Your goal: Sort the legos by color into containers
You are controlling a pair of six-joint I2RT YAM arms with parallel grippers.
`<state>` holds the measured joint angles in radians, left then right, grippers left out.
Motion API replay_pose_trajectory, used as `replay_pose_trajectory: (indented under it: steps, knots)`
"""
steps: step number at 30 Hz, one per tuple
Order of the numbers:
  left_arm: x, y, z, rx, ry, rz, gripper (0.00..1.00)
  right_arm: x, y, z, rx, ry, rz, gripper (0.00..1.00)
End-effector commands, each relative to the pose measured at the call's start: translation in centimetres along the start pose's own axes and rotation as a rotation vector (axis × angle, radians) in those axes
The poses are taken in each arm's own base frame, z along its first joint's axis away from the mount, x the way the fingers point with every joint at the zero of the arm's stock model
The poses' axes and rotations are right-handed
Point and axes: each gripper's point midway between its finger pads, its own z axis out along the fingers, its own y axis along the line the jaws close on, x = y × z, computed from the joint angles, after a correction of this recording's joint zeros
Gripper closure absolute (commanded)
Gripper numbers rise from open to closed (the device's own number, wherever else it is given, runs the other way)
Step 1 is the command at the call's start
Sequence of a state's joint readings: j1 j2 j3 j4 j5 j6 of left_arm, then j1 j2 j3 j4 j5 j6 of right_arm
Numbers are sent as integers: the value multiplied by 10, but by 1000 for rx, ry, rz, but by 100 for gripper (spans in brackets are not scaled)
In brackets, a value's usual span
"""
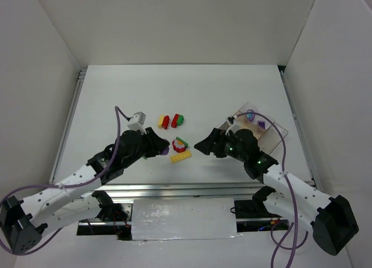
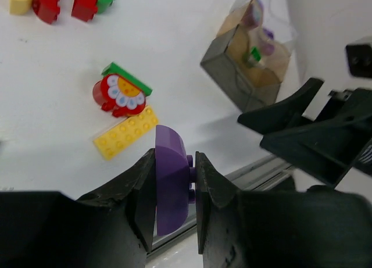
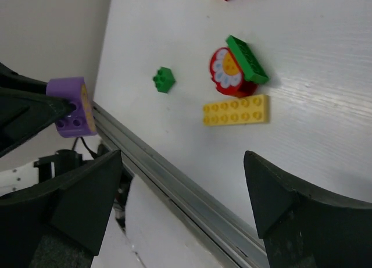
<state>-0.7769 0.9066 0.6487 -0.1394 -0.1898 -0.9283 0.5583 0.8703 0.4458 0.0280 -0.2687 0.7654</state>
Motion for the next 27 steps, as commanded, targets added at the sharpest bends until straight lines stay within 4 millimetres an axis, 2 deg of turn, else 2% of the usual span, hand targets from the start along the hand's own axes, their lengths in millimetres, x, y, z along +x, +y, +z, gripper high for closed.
replay_pose_trajectory:
  steps: [1,4,5,6,7,8,9,10,12,15,17,24,27]
  knots:
    - [-25,-13,-9,43,-111,-57,100,-28,77,-10,-278,-174,31,8]
    - [-44,1,-23,-49,-204,-176,100,-25,99,-9,-275,-231,-86,7]
    - [-44,5,-26,-74,-207,-228,100,-18,129,-12,-325,-213,-138,6]
    - [-50,1,-29,-74,-218,-252,100,-14,119,2,-233,-219,-201,5]
    - [-52,-2,-31,-74,-215,-280,100,-11,127,6,-226,-207,-231,5]
    - [-57,-11,-32,-83,-200,-296,100,-2,141,19,-202,-182,-278,5]
    - [-57,-11,-32,-83,-199,-296,100,-2,141,20,-201,-182,-279,5]
    - [-57,-14,-31,-88,-186,-295,100,0,154,22,-216,-179,-285,5]
    - [-61,-23,-32,-70,-175,-300,100,5,156,35,-204,-177,-293,6]
    - [-61,-29,-33,-46,-167,-319,100,0,167,45,-196,-218,-295,8]
    - [-59,-29,-34,-33,-164,-324,100,0,167,53,-163,-235,-311,10]
    - [-53,-32,-35,-7,-136,-342,100,-10,176,61,-171,-295,-313,20]
    - [-48,-32,-33,5,-121,-348,100,-14,179,65,-168,-305,-320,28]
